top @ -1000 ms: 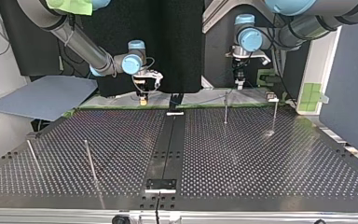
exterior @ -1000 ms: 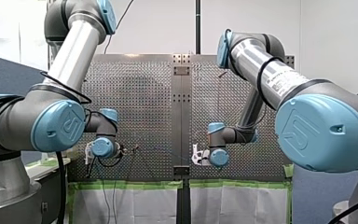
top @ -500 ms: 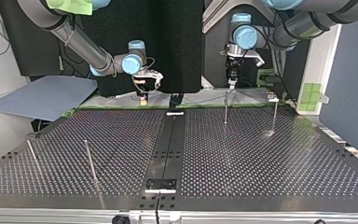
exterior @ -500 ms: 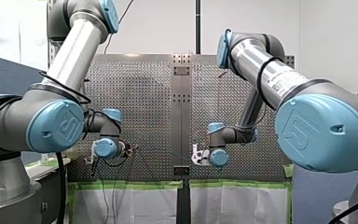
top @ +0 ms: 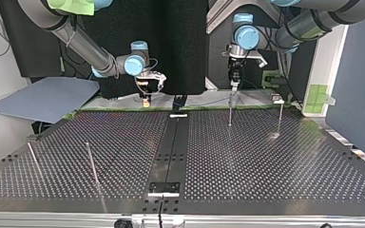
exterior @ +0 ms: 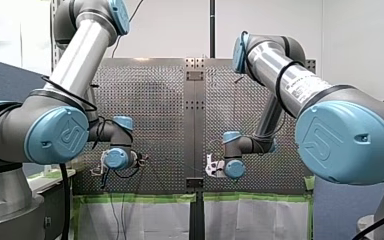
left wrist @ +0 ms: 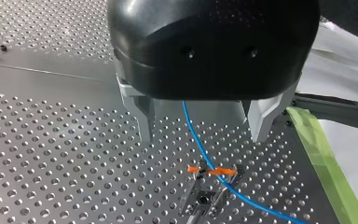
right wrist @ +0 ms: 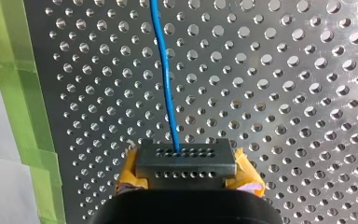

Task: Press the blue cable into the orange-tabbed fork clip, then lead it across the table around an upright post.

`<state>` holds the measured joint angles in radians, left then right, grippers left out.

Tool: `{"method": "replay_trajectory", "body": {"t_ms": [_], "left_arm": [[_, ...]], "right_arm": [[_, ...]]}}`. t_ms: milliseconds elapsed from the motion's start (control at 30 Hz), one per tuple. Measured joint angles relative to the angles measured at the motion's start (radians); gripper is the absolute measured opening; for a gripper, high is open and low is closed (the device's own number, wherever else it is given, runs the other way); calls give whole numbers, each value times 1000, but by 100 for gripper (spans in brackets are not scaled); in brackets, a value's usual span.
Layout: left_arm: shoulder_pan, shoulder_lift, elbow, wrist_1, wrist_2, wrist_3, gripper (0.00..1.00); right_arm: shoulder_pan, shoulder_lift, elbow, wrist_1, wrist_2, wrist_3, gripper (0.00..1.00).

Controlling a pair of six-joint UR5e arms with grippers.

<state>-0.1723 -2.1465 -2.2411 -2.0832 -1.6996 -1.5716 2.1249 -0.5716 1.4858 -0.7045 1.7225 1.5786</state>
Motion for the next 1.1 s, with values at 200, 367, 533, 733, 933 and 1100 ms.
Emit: {"method": "replay_trajectory", "body": {"t_ms": [200,367,533,733,933,1100], "left_arm": [[-2,-1,0,2,-11,-10,100],[-4,-1,0,0,-22,-13,100],[-8,-1,1,-11,-17,-14,100],[-33,0,20,-45,11,-8,100],[-76,0,58,-76,-17,-22,100],[-119,-1,100,-101,-58,-55,100]], "right_arm": [[0,0,0,3,-3,-1,0],[0,0,0,4,-4,-1,0],[2,0,0,4,-4,-2,0],[3,0,0,4,-4,-4,0],[4,0,0,5,-4,-4,0],[4,0,0,6,-4,-4,0]]}}
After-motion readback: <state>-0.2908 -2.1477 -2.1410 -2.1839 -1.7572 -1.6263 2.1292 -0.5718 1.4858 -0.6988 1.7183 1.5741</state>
